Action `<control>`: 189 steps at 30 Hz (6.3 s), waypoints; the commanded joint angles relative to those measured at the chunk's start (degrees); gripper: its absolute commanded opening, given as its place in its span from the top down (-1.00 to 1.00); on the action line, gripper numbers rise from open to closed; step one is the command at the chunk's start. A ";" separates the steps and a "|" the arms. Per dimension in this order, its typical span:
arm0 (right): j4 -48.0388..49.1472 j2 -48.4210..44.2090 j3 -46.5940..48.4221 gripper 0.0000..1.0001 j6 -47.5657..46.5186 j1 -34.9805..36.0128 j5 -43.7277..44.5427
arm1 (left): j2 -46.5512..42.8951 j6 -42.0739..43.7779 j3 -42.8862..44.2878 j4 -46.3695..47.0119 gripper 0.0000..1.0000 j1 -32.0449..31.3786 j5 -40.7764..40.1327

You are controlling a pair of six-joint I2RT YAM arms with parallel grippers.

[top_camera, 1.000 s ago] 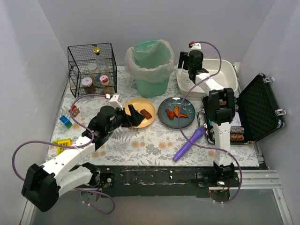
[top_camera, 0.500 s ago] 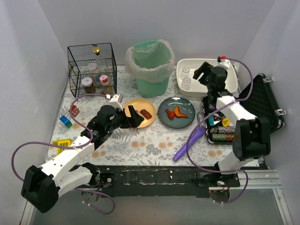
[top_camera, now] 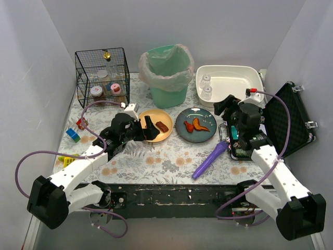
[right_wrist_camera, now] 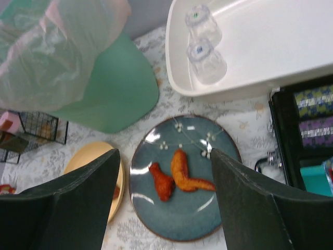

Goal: Clear the kitchen counter

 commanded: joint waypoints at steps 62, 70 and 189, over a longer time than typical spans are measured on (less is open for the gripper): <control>14.82 37.28 1.06 -0.14 47.29 31.67 2.16 | 1.80 1.06 2.56 4.73 -0.96 8.04 6.24; 15.70 42.83 4.67 -0.14 48.43 33.52 5.14 | 1.36 0.79 2.48 5.00 -0.96 8.74 7.03; -7.32 4.77 -3.94 -0.26 1.42 6.89 -33.34 | 8.22 -0.79 3.62 1.75 1.00 12.26 33.48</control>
